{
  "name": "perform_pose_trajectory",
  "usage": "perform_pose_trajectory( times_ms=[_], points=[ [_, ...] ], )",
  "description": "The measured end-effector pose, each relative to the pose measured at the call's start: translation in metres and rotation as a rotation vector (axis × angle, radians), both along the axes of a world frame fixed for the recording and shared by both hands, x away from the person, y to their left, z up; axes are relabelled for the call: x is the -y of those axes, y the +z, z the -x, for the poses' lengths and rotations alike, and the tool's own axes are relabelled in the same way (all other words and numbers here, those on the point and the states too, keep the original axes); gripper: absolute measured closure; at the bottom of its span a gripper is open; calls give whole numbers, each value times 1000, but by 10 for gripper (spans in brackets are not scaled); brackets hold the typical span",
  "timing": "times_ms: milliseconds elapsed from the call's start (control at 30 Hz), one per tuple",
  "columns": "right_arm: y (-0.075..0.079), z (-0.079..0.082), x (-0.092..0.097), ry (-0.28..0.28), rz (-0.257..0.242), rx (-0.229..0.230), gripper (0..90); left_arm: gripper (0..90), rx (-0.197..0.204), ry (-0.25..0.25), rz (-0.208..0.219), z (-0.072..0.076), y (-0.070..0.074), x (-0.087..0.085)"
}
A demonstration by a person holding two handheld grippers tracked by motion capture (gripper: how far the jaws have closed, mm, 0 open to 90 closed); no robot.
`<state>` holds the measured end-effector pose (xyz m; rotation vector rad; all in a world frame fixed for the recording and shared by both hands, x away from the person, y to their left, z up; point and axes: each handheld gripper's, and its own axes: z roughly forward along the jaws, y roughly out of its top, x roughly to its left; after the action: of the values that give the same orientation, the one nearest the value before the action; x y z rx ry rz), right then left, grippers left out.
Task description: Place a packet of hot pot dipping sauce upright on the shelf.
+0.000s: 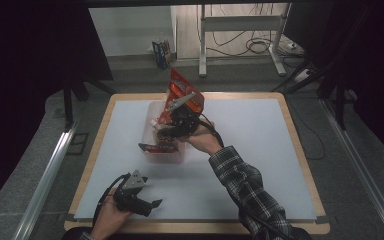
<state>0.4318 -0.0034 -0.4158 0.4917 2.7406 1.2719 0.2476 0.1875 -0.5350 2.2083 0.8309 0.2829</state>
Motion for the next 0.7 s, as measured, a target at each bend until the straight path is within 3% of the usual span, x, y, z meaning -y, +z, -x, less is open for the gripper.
perform_pose_trajectory(
  times_ms=[433, 700],
  points=[
    [6, 7, 4, -35, -12, 47, 451, 61, 20, 4, -4, 0, 0, 0],
    [8, 9, 6, -59, -18, 56, 369, 58, 26, 2, -7, 1, 0, 1]
  ],
)
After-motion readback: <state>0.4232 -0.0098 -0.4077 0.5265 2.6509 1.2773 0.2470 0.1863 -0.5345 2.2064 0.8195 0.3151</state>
